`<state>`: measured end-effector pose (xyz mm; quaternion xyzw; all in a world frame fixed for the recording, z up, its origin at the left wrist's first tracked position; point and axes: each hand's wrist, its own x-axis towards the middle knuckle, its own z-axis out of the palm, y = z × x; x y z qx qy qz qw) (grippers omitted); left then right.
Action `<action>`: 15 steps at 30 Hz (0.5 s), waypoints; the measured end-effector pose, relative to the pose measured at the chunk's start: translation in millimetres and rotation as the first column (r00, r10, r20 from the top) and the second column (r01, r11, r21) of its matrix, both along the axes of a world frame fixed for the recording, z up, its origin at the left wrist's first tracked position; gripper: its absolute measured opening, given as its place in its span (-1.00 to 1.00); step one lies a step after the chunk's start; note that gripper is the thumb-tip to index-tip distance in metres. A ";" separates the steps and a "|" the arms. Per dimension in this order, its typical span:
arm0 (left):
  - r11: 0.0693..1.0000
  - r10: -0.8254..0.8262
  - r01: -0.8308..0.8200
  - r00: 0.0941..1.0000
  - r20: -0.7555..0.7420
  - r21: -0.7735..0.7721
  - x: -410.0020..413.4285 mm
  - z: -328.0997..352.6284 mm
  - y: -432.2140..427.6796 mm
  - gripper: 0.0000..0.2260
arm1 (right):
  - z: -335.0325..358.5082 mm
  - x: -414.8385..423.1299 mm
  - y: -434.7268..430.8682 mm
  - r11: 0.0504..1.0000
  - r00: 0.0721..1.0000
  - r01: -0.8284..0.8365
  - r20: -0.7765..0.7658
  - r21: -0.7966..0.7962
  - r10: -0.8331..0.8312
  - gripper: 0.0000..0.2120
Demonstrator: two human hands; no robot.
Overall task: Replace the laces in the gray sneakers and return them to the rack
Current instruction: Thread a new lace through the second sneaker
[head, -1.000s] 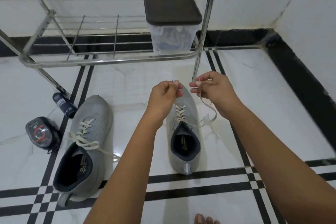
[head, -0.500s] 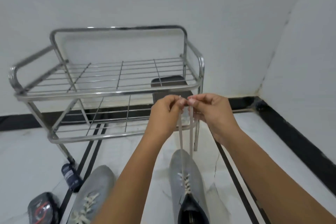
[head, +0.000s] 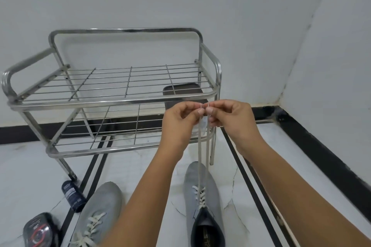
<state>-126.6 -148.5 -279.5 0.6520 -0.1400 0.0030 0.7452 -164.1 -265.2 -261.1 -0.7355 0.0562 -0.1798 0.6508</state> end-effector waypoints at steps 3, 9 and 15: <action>1.000 0.008 -0.007 1.000 0.003 -0.021 0.3 0.1 -1.2 -0.87 | -0.6 2.0 -0.9 1.000 1.000 -0.016 0.010 0.027 0.015 -0.80; 1.000 0.006 -0.006 1.000 0.004 -0.025 2.9 -0.6 -2.6 -0.87 | -3.6 6.6 -2.8 0.998 1.000 -0.023 0.014 0.050 0.023 -0.83; 0.998 -0.011 0.009 0.999 -0.037 -0.068 4.6 -2.8 -9.7 -0.88 | -3.8 7.9 -5.9 0.999 0.998 0.005 0.057 0.054 -0.008 -0.84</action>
